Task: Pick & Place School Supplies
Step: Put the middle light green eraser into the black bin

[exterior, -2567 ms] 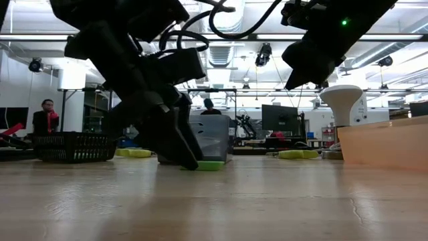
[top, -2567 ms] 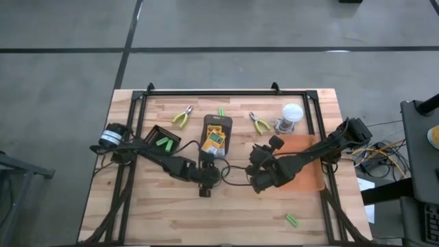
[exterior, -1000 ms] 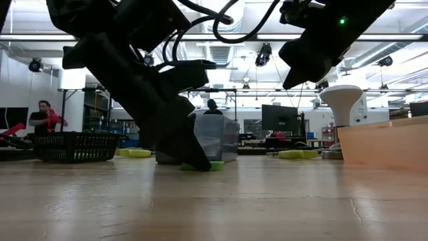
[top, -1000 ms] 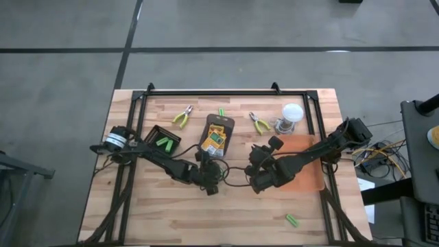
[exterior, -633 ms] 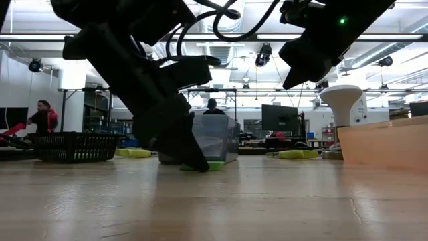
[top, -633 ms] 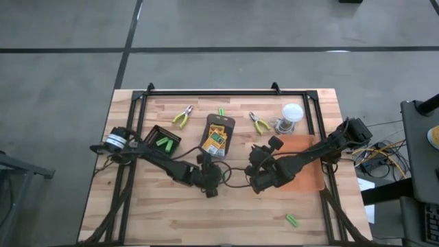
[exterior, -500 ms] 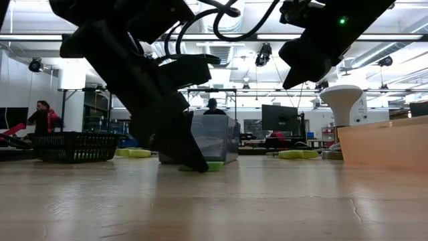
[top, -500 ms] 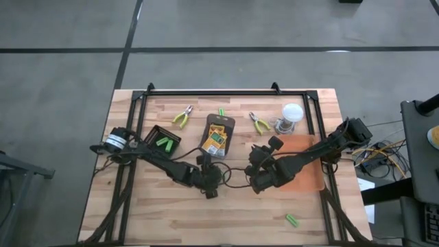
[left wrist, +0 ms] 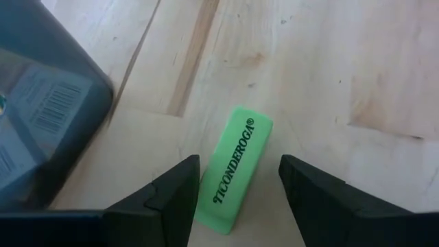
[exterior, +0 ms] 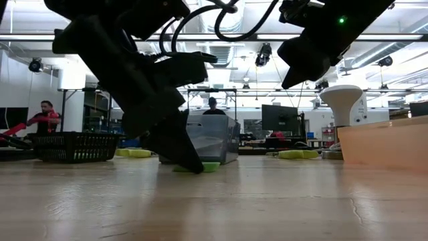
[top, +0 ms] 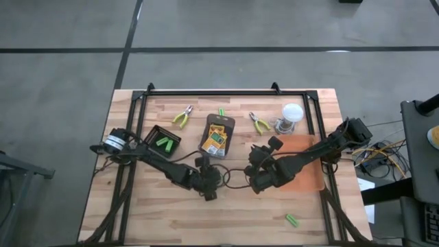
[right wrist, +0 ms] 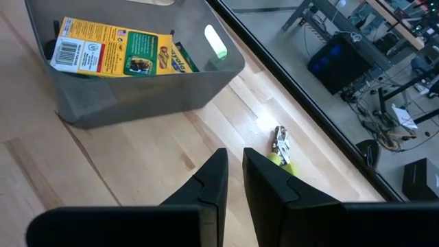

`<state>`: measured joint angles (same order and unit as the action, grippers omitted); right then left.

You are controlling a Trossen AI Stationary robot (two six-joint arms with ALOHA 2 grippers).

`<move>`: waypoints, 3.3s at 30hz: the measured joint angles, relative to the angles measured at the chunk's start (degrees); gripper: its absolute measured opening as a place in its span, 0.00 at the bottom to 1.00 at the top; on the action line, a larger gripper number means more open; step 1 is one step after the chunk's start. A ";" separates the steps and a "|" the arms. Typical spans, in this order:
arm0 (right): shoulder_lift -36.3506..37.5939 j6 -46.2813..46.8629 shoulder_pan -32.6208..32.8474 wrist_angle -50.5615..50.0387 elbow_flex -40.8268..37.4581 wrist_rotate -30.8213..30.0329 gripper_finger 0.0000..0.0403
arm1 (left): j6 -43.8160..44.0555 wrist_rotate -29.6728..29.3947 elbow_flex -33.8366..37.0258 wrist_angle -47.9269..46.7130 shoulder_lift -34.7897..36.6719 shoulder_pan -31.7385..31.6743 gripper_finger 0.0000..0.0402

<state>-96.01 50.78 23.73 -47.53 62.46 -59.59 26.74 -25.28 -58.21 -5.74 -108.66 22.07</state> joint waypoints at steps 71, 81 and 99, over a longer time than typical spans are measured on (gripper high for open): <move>0.00 0.01 -0.02 4.63 0.02 0.00 0.11 | 15.48 -14.37 -0.57 -28.74 17.63 1.17 0.27; 0.00 0.00 -0.02 5.15 0.02 0.00 0.11 | 26.04 -20.28 -0.57 -44.52 25.18 0.66 0.27; 0.00 0.00 -0.02 6.38 0.02 0.00 0.11 | 38.70 -19.01 -0.57 -61.99 31.85 -7.30 0.27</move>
<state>-96.01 50.78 23.70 -41.15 62.48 -59.59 65.43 -44.28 -58.78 -67.73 -76.82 14.78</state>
